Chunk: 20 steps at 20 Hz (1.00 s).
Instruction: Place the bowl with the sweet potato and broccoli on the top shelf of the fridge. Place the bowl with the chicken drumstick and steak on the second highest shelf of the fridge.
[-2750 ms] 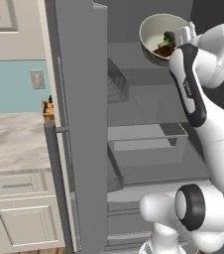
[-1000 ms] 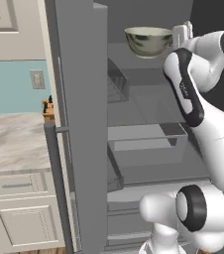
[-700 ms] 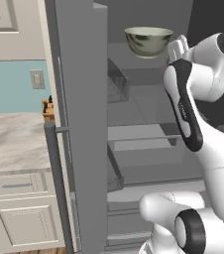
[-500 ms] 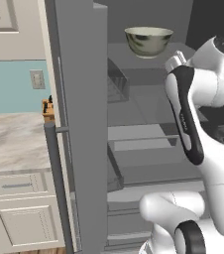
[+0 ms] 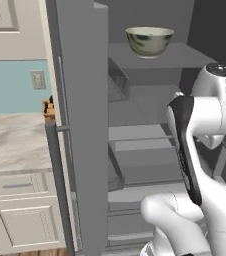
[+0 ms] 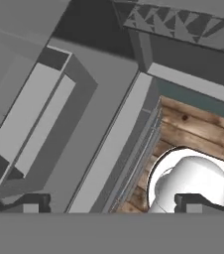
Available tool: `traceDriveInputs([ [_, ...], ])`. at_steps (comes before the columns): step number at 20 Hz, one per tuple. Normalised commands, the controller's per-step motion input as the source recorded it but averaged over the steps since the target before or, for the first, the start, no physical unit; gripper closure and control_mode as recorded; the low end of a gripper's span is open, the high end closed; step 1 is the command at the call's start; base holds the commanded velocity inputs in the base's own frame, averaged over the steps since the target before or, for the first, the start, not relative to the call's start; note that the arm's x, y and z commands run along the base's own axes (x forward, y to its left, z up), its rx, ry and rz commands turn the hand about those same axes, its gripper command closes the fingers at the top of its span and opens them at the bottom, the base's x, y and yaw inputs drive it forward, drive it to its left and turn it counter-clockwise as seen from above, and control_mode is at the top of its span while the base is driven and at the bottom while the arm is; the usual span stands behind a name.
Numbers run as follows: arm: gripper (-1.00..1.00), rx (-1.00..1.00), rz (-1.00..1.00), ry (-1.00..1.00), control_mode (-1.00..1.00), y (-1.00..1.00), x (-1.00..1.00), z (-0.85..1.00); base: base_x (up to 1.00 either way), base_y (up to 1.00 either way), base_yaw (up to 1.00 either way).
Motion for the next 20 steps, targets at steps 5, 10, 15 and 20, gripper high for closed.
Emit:
traceDriveInputs([
  [5, -1.00, 0.00, 0.00, 0.00, 1.00, 0.00, 0.00, 0.00, -1.00, 0.00, 0.06],
  [10, -1.00, 0.00, 0.00, 0.00, 1.00, 0.00, 0.00, 0.00, -1.00, 0.31, 0.14],
  [15, -1.00, 0.00, 0.00, 0.00, 1.00, 0.00, 0.00, 0.00, -0.84, 0.86, 0.31],
  [20, -1.00, 0.00, 0.00, 0.00, 1.00, 0.00, 0.00, 0.00, 0.20, 1.00, 0.37],
])
